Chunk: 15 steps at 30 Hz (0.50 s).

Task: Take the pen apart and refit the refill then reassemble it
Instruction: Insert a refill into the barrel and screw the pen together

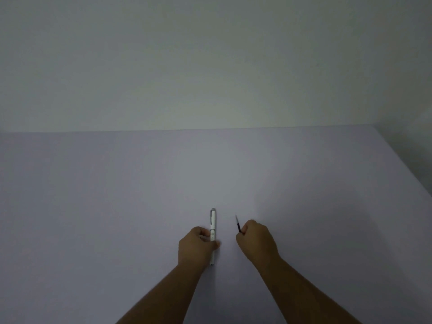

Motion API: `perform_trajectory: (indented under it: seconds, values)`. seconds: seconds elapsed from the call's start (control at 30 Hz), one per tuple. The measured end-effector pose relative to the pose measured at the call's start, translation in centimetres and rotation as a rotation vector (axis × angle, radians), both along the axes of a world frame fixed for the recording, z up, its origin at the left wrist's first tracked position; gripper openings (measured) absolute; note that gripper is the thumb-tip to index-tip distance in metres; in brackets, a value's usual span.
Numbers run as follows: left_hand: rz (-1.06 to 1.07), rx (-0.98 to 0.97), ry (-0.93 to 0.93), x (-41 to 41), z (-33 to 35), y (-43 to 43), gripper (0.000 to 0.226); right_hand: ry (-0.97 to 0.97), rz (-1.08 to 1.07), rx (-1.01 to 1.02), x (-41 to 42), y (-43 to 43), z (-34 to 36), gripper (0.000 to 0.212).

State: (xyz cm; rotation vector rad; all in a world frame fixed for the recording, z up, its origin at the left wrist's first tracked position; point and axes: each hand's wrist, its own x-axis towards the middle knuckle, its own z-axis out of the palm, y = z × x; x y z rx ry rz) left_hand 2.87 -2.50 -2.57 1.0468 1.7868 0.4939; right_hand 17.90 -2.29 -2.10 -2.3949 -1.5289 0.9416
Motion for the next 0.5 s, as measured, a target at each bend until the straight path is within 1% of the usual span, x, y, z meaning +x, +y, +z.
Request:
perform_trajectory:
  seconds: [0.1, 0.23, 0.5]
  values:
    - [0.0, 0.011, 0.016, 0.2, -0.2, 0.0, 0.024, 0.043, -0.019, -0.013, -0.7, 0.2, 0.1, 0.011]
    - [-0.003, 0.012, 0.029, 0.4, -0.4, 0.1, 0.021, 0.055, -0.033, -0.017, -1.4, 0.4, 0.0, 0.017]
    - [-0.019, 0.023, 0.067, 0.7, -0.6, 0.0, 0.024, 0.088, -0.068, -0.015, -1.6, 0.4, -0.1, 0.018]
